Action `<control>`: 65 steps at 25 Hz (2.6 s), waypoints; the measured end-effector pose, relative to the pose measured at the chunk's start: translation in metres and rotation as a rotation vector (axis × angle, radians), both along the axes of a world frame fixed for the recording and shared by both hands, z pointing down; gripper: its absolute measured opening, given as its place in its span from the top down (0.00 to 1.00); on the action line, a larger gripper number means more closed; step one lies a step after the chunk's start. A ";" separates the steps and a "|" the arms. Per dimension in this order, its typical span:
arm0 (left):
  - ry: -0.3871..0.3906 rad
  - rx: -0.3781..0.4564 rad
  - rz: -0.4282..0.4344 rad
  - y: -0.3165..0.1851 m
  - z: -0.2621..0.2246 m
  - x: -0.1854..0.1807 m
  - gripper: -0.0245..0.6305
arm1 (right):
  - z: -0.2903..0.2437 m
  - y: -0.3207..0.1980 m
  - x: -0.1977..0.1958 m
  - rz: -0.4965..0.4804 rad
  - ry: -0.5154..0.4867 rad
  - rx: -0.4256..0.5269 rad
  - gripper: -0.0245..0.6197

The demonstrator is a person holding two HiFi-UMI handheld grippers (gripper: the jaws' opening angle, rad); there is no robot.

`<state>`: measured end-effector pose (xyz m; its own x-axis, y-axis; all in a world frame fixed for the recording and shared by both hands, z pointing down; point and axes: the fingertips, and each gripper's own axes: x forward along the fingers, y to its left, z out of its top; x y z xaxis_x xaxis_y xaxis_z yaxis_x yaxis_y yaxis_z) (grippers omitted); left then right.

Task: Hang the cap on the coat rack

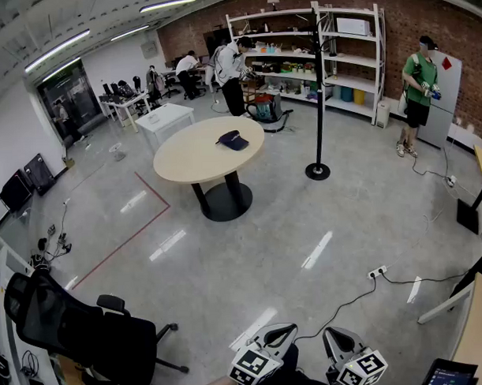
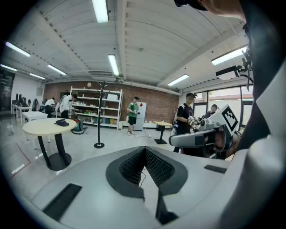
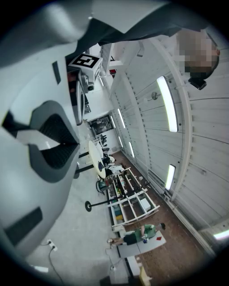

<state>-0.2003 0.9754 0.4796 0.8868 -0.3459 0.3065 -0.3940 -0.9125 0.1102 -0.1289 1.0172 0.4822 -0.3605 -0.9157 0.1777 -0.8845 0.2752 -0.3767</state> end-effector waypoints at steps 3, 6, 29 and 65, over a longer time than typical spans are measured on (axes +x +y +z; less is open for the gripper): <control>-0.006 -0.011 0.017 0.005 0.000 0.007 0.96 | 0.000 0.006 0.002 0.000 -0.006 -0.010 0.98; -0.009 -0.018 0.022 0.002 0.002 0.009 0.96 | 0.004 0.005 0.004 0.005 -0.006 -0.027 0.98; 0.127 -0.110 -0.210 -0.177 0.029 -0.264 0.96 | -0.011 -0.178 -0.194 0.057 0.090 -0.051 0.98; 0.058 -0.045 -0.439 -0.436 0.006 -0.087 0.96 | 0.027 -0.449 -0.035 -0.151 -0.067 -0.048 0.98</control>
<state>-0.2873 0.5395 0.4861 0.6754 -0.6806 0.2839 -0.7347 -0.6541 0.1797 -0.1639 0.5687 0.5090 -0.5057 -0.8412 0.1913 -0.8072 0.3831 -0.4491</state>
